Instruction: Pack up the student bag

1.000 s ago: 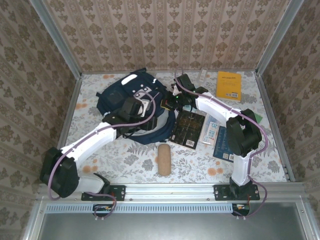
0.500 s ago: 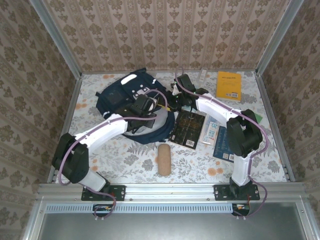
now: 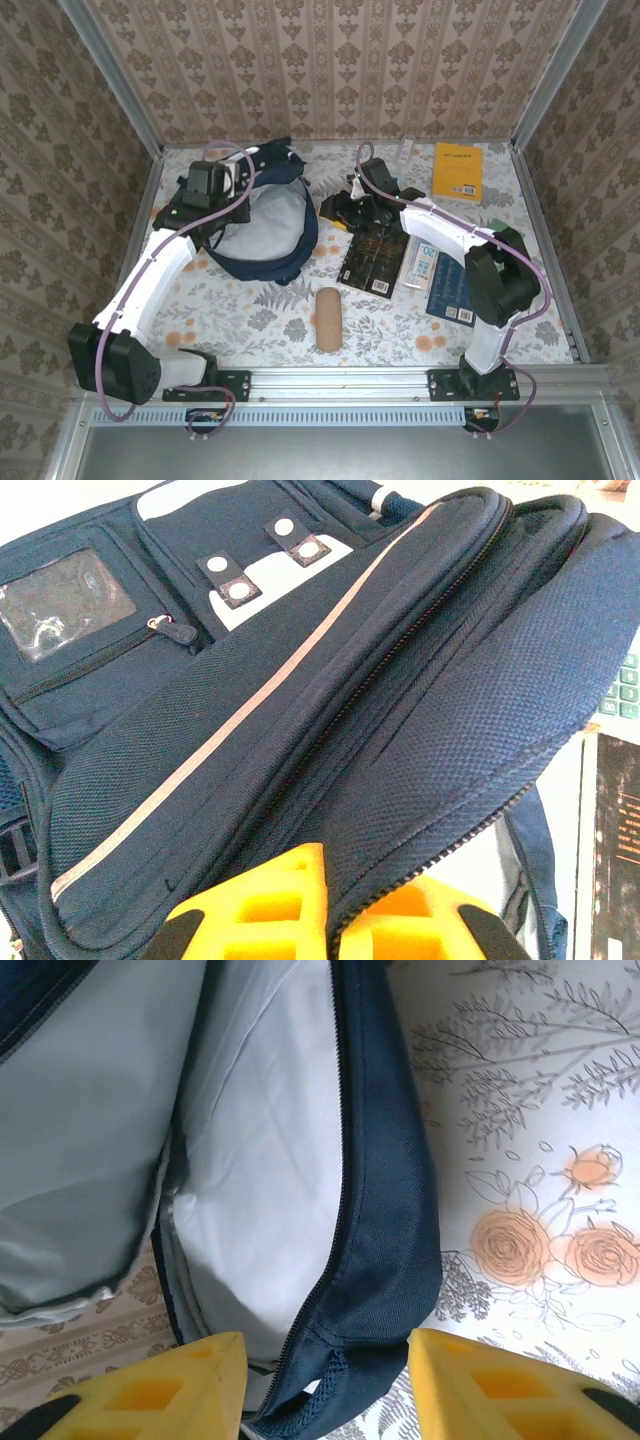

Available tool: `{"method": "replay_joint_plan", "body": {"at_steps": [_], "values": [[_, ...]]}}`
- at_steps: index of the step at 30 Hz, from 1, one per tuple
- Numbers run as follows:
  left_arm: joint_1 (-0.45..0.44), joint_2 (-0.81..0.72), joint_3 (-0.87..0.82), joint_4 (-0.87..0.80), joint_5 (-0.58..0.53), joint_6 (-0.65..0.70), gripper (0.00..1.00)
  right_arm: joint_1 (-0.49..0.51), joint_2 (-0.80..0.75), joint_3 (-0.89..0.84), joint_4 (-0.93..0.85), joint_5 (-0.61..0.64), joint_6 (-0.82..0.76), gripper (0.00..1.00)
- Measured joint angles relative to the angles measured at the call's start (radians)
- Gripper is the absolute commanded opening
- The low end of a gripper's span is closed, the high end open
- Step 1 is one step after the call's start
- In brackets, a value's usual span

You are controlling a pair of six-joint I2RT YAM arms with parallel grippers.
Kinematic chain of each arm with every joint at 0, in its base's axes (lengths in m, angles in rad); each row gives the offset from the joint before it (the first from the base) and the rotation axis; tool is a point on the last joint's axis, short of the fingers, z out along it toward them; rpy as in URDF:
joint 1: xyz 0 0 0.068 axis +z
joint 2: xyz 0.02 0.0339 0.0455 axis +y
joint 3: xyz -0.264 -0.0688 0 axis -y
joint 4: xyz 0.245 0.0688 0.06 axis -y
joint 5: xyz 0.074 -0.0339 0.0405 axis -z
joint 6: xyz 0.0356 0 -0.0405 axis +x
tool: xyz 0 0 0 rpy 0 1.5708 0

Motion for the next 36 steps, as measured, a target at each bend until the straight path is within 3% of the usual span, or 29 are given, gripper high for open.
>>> {"method": "replay_joint_plan", "body": {"at_steps": [13, 19, 23, 25, 28, 29, 36], "values": [[0.002, -0.006, -0.002, -0.003, 0.055, -0.138, 0.0, 0.154, 0.08, 0.015, -0.002, 0.014, 0.039, 0.51], [-0.01, 0.005, -0.002, 0.012, 0.039, -0.176, 0.0, 0.176, 0.087, 0.012, -0.053, 0.038, 0.06, 0.57], [-0.02, 0.008, -0.002, 0.023, 0.028, -0.187, 0.0, 0.187, 0.133, 0.032, -0.071, 0.044, 0.063, 0.56], [-0.023, 0.008, -0.002, 0.026, 0.023, -0.188, 0.0, 0.192, 0.163, 0.047, -0.078, 0.049, 0.062, 0.45], [-0.024, 0.008, -0.002, 0.025, 0.018, -0.19, 0.0, 0.192, 0.193, 0.069, -0.094, 0.055, 0.061, 0.06], [-0.024, 0.008, -0.002, 0.024, 0.014, -0.19, 0.0, 0.192, 0.199, 0.074, -0.1, 0.057, 0.061, 0.0], [0.059, 0.008, 0.054, -0.036, 0.017, -0.178, 0.0, 0.189, 0.201, 0.056, -0.103, 0.091, 0.032, 0.0]]}}
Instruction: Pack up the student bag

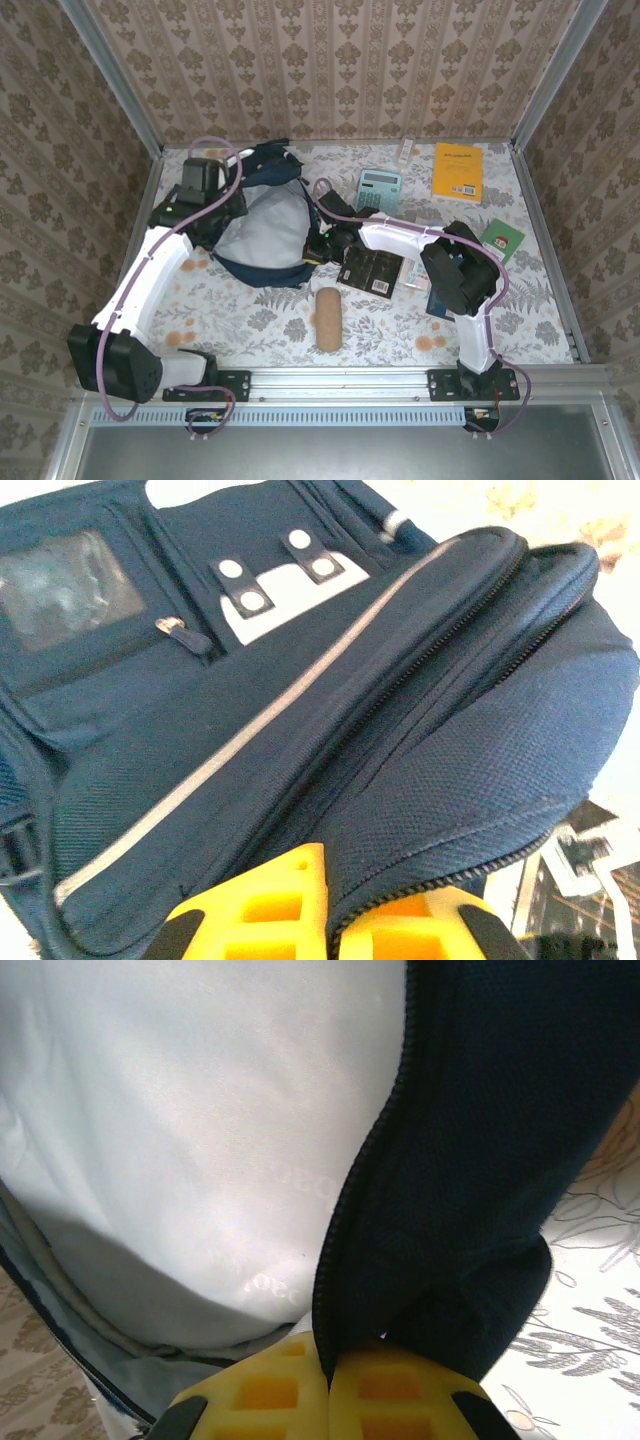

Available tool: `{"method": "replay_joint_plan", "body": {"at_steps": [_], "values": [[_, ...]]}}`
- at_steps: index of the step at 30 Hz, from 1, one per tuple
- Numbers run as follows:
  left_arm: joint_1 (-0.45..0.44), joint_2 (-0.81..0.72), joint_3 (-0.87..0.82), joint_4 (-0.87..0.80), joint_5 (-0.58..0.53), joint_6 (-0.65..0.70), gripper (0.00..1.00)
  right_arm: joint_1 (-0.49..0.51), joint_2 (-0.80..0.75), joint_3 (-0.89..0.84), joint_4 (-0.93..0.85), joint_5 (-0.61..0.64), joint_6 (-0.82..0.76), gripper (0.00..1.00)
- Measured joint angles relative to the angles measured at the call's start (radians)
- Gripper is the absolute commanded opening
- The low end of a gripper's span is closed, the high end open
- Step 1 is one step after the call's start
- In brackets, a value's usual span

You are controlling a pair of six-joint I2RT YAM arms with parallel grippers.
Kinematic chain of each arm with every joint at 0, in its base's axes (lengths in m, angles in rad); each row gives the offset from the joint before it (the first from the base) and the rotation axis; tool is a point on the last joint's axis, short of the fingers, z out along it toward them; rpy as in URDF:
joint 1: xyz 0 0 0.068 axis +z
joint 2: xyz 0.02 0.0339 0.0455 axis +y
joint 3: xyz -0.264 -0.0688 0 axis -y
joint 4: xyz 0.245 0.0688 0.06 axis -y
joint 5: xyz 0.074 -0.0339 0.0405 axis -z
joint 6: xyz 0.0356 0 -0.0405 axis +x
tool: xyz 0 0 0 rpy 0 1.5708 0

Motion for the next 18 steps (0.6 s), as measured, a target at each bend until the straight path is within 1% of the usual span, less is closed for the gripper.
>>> {"method": "replay_joint_plan", "body": {"at_steps": [4, 7, 13, 18], "values": [[0.1, 0.0, 0.078, -0.046, 0.027, 0.018, 0.0, -0.011, -0.023, -0.068, 0.007, 0.02, -0.025, 0.0], [0.151, 0.003, 0.129, -0.09, 0.056, 0.032, 0.0, -0.031, -0.044, -0.111, 0.023, 0.031, -0.038, 0.0], [0.2, 0.037, 0.187, -0.142, 0.114, 0.064, 0.0, -0.054, -0.069, -0.151, 0.043, 0.05, -0.062, 0.0], [0.213, 0.044, 0.187, -0.149, 0.158, 0.076, 0.0, -0.055, -0.069, -0.154, 0.054, 0.051, -0.073, 0.0]]}}
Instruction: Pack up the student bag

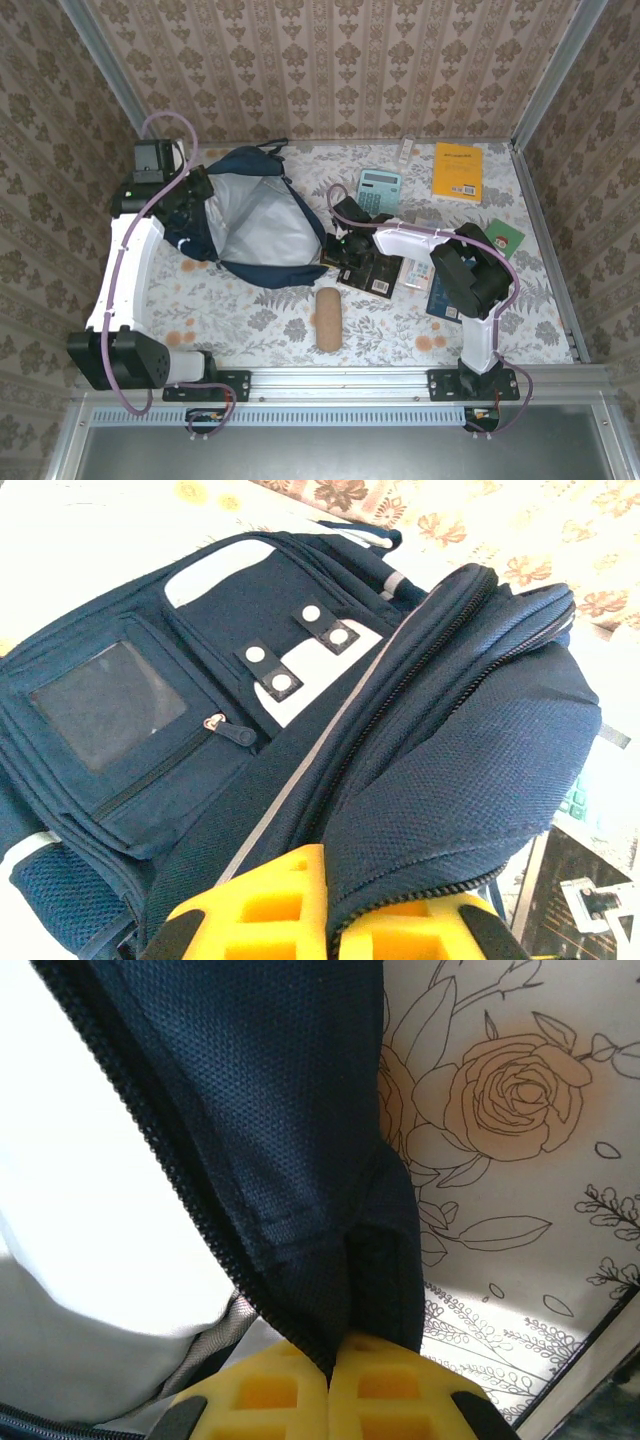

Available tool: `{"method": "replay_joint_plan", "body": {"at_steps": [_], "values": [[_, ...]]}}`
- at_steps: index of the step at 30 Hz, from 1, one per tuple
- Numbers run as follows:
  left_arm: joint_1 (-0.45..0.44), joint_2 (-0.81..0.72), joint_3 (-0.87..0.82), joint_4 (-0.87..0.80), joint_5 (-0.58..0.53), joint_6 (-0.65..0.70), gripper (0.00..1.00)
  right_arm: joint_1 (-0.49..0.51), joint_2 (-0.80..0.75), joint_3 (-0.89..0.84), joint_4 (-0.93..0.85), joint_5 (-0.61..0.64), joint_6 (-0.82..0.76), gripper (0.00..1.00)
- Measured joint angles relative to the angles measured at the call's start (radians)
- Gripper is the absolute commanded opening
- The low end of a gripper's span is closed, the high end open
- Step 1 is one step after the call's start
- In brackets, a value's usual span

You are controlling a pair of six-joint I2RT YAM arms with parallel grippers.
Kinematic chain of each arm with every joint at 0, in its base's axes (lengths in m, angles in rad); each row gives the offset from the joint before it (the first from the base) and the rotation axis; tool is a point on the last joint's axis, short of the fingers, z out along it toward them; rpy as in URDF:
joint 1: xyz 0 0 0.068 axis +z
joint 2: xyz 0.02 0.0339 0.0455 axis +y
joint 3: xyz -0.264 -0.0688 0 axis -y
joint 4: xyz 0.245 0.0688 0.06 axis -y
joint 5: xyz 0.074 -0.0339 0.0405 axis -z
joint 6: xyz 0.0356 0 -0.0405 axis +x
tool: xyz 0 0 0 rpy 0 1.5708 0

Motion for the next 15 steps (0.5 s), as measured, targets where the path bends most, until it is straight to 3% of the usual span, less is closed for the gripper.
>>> {"method": "replay_joint_plan", "body": {"at_steps": [4, 6, 12, 14, 15], "values": [[-0.014, -0.003, -0.027, 0.011, 0.007, 0.031, 0.0, 0.0, 0.0, 0.001, 0.013, -0.016, -0.011, 0.33], [-0.029, -0.005, -0.055, 0.017, 0.0, 0.055, 0.0, 0.0, 0.0, 0.008, 0.023, -0.032, -0.015, 0.42], [-0.066, -0.034, -0.163, 0.032, -0.039, 0.118, 0.04, 0.004, -0.056, 0.035, 0.02, -0.027, -0.043, 0.51], [-0.073, -0.048, -0.198, 0.038, -0.045, 0.127, 0.17, 0.0, -0.095, 0.035, 0.011, -0.006, -0.055, 0.53], [-0.08, -0.055, -0.217, 0.04, -0.048, 0.124, 0.28, -0.005, -0.116, 0.035, 0.004, 0.005, -0.062, 0.53]]}}
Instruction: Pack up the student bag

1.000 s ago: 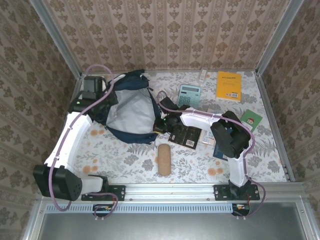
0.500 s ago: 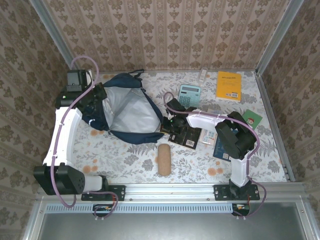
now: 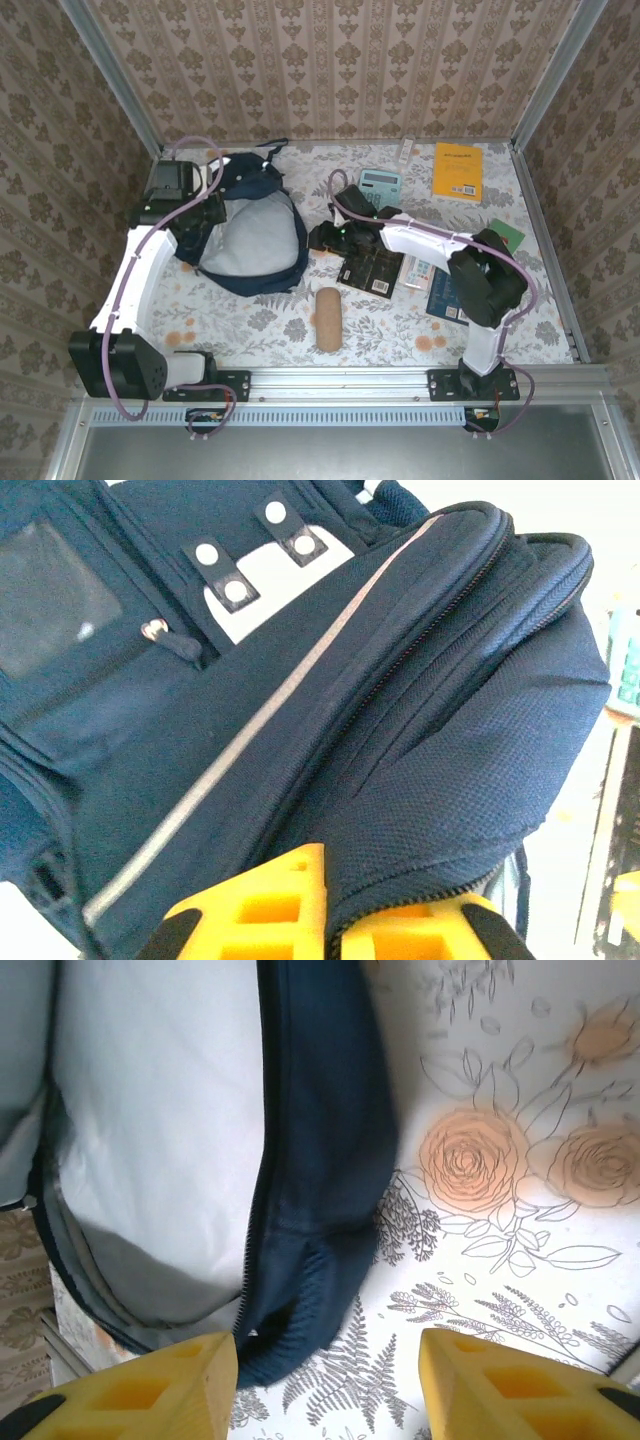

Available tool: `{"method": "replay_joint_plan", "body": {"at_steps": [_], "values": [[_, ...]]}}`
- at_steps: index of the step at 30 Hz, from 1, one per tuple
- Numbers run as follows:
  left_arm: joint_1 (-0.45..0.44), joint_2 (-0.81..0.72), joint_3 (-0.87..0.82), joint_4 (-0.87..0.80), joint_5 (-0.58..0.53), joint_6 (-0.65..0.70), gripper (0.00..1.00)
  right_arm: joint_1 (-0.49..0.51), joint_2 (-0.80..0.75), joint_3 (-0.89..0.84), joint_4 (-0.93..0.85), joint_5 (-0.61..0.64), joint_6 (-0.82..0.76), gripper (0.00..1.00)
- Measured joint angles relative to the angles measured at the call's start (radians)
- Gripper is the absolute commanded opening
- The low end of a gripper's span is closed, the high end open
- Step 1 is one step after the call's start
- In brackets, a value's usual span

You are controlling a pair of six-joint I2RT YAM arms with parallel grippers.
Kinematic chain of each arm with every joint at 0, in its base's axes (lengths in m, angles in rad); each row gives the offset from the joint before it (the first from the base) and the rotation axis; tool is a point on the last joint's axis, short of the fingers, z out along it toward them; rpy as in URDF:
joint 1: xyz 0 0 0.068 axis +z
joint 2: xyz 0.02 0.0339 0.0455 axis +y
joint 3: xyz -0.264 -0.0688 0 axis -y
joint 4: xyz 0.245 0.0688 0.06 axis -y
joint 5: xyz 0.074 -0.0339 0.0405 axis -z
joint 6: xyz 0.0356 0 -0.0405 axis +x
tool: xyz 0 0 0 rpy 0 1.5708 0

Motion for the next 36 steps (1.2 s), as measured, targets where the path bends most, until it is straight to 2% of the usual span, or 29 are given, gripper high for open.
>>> {"method": "replay_joint_plan", "body": {"at_steps": [5, 15, 25, 32, 36], "values": [[-0.069, -0.024, -0.047, 0.021, 0.002, -0.03, 0.5, -0.058, -0.098, -0.038, -0.014, 0.068, -0.025, 0.55], [-0.338, 0.033, -0.06, 0.173, -0.006, -0.16, 0.56, -0.214, -0.235, -0.252, -0.106, 0.205, -0.049, 0.61], [-0.557, 0.378, -0.049, 0.323, 0.032, -0.308, 0.48, -0.298, -0.296, -0.429, -0.077, 0.201, -0.049, 0.56], [-0.614, 0.544, -0.005, 0.358, 0.067, -0.34, 0.44, -0.303, -0.274, -0.454, -0.023, 0.182, -0.048, 0.56], [-0.618, 0.607, 0.006, 0.37, 0.085, -0.352, 0.38, -0.304, -0.238, -0.455, -0.001, 0.174, -0.046, 0.55]]}}
